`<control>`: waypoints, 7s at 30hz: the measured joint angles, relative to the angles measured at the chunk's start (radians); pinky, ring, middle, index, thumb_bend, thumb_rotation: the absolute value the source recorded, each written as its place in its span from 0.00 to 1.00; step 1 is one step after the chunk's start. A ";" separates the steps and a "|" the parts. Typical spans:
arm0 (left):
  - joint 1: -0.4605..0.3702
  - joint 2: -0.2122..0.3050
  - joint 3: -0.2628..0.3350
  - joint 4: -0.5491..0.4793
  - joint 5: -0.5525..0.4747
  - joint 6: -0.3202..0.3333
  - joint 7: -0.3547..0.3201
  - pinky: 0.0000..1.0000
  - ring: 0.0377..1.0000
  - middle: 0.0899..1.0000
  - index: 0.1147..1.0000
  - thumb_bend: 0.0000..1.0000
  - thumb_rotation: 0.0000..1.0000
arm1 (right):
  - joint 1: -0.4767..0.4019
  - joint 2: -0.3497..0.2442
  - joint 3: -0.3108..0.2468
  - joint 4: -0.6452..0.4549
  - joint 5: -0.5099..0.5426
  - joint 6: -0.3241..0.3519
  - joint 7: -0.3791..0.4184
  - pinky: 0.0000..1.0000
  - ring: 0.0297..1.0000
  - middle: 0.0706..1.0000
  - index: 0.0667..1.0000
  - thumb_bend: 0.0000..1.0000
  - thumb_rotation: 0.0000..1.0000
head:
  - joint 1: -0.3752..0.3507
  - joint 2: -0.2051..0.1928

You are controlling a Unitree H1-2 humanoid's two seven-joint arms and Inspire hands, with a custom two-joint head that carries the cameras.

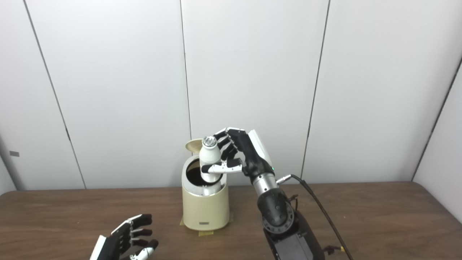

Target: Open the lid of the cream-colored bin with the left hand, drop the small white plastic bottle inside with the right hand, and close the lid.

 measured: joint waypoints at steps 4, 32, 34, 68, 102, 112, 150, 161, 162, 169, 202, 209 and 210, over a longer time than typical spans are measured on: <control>-0.001 -0.002 0.000 0.002 -0.001 -0.003 0.001 0.63 0.71 0.77 0.77 0.55 0.11 | -0.007 0.007 0.002 0.027 -0.009 0.000 -0.015 0.28 0.32 0.39 0.50 0.52 0.00 | 0.002 0.000; -0.002 -0.005 -0.010 0.001 0.002 -0.005 0.020 0.61 0.70 0.76 0.75 0.54 0.08 | -0.040 0.000 0.037 0.103 -0.036 -0.039 -0.051 0.29 0.34 0.41 0.51 0.51 0.00 | 0.011 0.020; -0.002 -0.005 -0.011 0.001 0.002 -0.005 0.020 0.61 0.69 0.75 0.75 0.54 0.09 | -0.032 -0.019 0.056 0.103 -0.055 -0.042 -0.037 0.30 0.35 0.43 0.52 0.51 0.00 | 0.009 0.023; -0.002 -0.005 -0.024 -0.001 0.001 0.004 0.018 0.61 0.69 0.76 0.74 0.54 0.09 | 0.048 -0.101 0.055 -0.010 -0.081 0.021 0.065 0.29 0.36 0.41 0.51 0.51 0.00 | 0.009 0.054; -0.003 -0.008 -0.030 -0.001 0.001 0.011 0.019 0.62 0.70 0.76 0.75 0.54 0.12 | -0.047 -0.107 0.053 -0.041 -0.136 0.090 0.093 0.28 0.34 0.43 0.53 0.51 0.00 | 0.011 0.057; -0.003 -0.008 -0.030 -0.001 0.001 0.011 0.018 0.61 0.69 0.74 0.74 0.54 0.11 | -0.046 -0.117 0.056 -0.046 -0.142 0.095 0.107 0.28 0.34 0.43 0.53 0.51 0.00 | 0.008 0.061; -0.004 -0.008 -0.037 -0.001 0.003 0.021 0.019 0.63 0.70 0.76 0.74 0.55 0.10 | -0.010 -0.140 0.087 -0.108 -0.167 0.153 0.154 0.31 0.35 0.42 0.53 0.51 0.00 | 0.020 0.078; -0.004 -0.008 -0.040 -0.002 0.003 0.037 0.019 0.62 0.70 0.76 0.75 0.53 0.08 | 0.003 -0.142 0.089 -0.112 -0.167 0.153 0.155 0.28 0.35 0.42 0.53 0.51 0.00 | 0.020 0.083; -0.004 -0.008 -0.040 -0.002 0.003 0.037 0.018 0.62 0.70 0.76 0.75 0.53 0.08 | 0.003 -0.142 0.089 -0.112 -0.167 0.153 0.155 0.28 0.35 0.42 0.53 0.51 0.00 | 0.020 0.083; -0.004 -0.009 -0.039 -0.002 0.003 0.037 0.019 0.61 0.70 0.76 0.75 0.54 0.09 | 0.013 -0.134 0.051 -0.117 -0.119 0.153 0.154 0.26 0.34 0.42 0.52 0.51 0.00 | 0.021 0.078; -0.051 0.044 -0.040 -0.065 0.010 0.061 -0.043 0.83 0.91 0.93 0.94 0.83 0.39 | 0.483 -0.066 -0.163 -0.239 0.366 -0.062 0.243 0.62 0.70 0.84 0.85 0.81 0.29 | 0.058 0.071; -0.241 0.079 -0.035 -0.074 0.018 0.113 -0.064 0.88 0.99 0.99 1.00 0.89 0.38 | 0.493 -0.055 -0.173 -0.220 0.368 -0.078 0.224 0.60 0.70 0.83 0.83 0.79 0.27 | 0.072 0.060; -0.270 0.081 -0.036 -0.072 0.019 0.113 -0.066 0.88 0.99 0.99 1.00 0.89 0.37 | 0.497 -0.051 -0.172 -0.221 0.369 -0.078 0.223 0.60 0.70 0.83 0.83 0.79 0.26 | 0.071 0.058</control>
